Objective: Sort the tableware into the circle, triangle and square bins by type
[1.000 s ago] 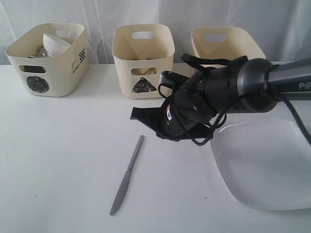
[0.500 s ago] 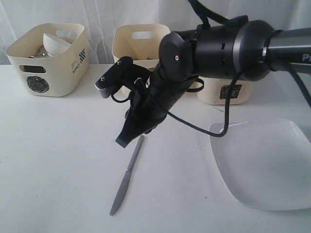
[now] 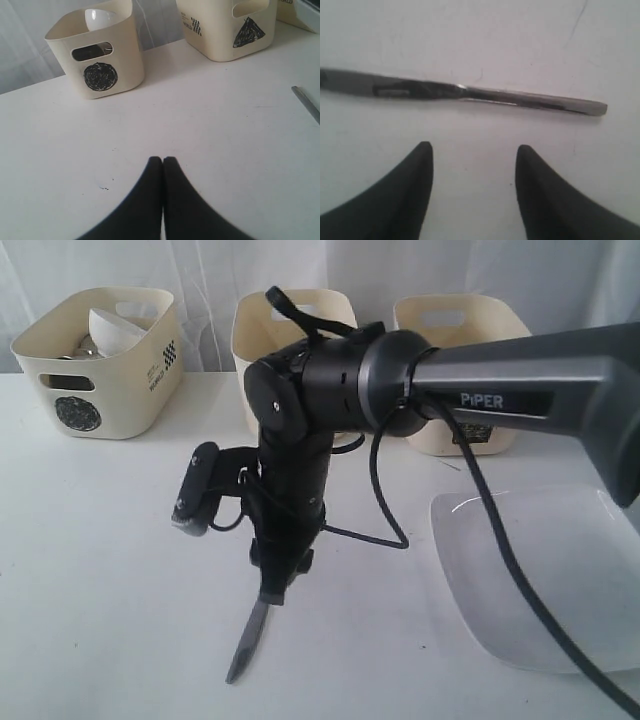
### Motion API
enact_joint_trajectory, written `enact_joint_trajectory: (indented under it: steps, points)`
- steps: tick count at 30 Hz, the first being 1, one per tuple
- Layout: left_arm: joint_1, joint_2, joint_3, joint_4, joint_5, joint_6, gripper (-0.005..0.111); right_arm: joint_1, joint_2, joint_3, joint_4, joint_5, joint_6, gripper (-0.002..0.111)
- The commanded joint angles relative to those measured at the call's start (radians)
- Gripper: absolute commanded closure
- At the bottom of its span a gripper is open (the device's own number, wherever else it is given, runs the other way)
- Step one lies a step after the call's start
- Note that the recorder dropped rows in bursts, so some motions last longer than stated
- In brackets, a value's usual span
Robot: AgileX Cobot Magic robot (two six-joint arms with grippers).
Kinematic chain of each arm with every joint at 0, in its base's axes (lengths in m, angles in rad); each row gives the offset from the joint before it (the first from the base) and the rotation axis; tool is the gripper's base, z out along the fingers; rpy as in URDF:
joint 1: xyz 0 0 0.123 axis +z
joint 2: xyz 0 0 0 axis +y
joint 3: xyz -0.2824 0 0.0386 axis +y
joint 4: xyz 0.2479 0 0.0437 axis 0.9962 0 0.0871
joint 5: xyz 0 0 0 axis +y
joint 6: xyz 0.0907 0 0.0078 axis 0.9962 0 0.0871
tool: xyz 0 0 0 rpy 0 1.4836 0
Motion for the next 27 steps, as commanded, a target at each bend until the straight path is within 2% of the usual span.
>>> enact_joint_trajectory:
  steps: [1,4,6,10,16,22,27]
  points:
    - [-0.005,-0.005,0.003,-0.007,-0.004,-0.002,0.107,0.004,0.007,-0.016,-0.07,0.037,-0.121,0.059]
    - [-0.005,-0.005,0.003,-0.007,-0.004,-0.002,0.107,0.0,0.008,-0.016,-0.049,0.007,-0.053,0.059]
    - [-0.005,-0.005,0.003,-0.007,-0.004,-0.002,0.107,-0.009,0.008,-0.016,-0.051,-0.062,0.24,0.059]
    - [-0.005,-0.005,0.003,-0.007,-0.004,-0.002,0.107,-0.019,0.016,-0.016,-0.069,-0.093,1.013,0.059]
    - [-0.005,-0.005,0.003,-0.007,-0.004,-0.002,0.107,-0.019,0.05,-0.016,-0.21,-0.115,1.559,0.059]
    - [-0.005,-0.005,0.003,-0.007,-0.004,-0.002,0.107,-0.004,0.074,-0.016,-0.192,-0.179,1.703,0.059]
    - [-0.005,-0.005,0.003,-0.007,-0.004,0.0,0.107,0.002,0.112,-0.016,-0.175,-0.181,1.707,0.059]
